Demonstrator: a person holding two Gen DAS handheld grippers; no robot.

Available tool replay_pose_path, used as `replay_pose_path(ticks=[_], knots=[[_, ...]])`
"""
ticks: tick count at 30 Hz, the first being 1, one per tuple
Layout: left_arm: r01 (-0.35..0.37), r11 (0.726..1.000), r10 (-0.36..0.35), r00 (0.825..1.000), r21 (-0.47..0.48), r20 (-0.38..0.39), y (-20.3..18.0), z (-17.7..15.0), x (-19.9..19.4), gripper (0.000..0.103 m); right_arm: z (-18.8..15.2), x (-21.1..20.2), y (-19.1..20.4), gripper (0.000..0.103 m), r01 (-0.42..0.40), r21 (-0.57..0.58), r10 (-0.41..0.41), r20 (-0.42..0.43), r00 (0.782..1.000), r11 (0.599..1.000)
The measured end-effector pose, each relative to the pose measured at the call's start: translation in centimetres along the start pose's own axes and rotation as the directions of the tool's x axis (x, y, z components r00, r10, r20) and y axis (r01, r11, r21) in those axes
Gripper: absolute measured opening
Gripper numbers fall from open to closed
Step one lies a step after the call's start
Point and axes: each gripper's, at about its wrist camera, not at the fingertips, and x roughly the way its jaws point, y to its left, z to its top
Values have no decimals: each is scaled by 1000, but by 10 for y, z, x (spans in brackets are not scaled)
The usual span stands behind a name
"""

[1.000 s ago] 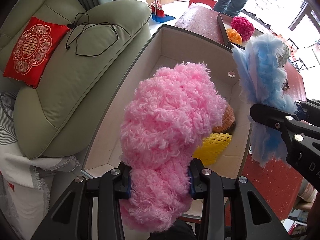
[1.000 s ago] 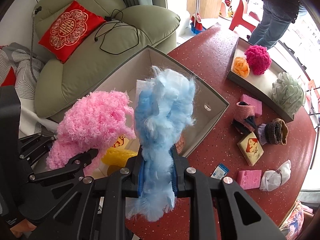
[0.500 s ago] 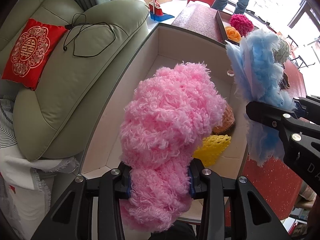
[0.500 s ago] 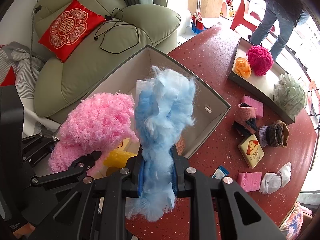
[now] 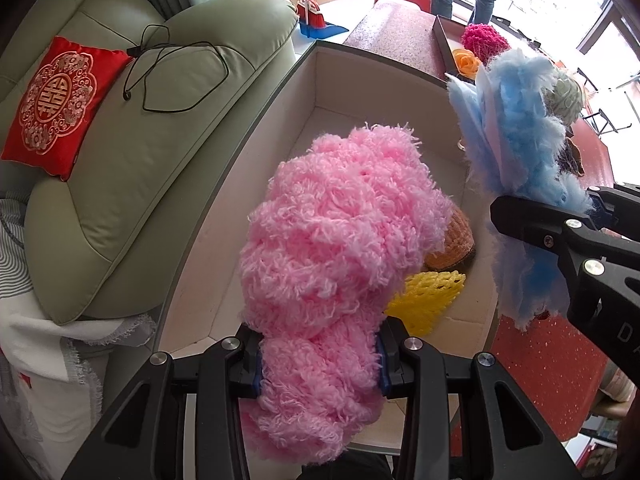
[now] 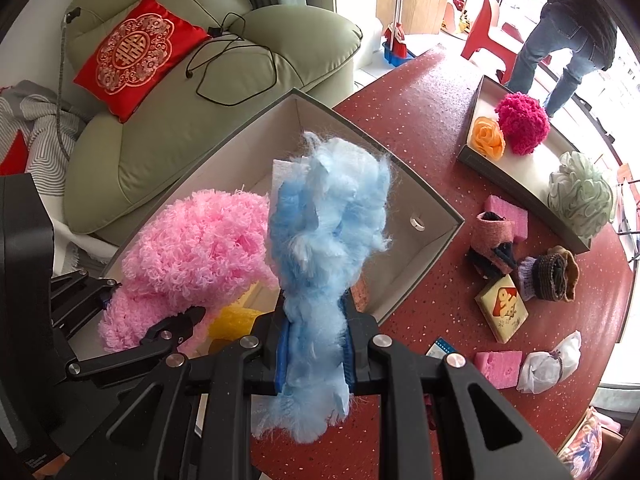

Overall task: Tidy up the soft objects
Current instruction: 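Lower the pink item into the box with the left tool while the right tool lowers the blue item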

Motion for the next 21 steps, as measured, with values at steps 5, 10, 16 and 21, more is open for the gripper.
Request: replay_pose_path(ticks=[5,10,16,21], knots=[[0,1000,0,1000,0,-6,-1,1,2,41,3,3,0,23,0,1,0,-5,1000,1000],[-1,1000,1,1000,-10,-8,2,3,4,41,5,7,0,23,2,0,-2,-13,1000,1000],[-2,1000,2,1000,-27,-1,7,8,4,41,8,10,-1,23,1,2,-1,-15,1000,1000],[-2,1000,3,1000,-31,3,9,13,4,41,11,12,-2,23,-1,2,1,-16,1000,1000]])
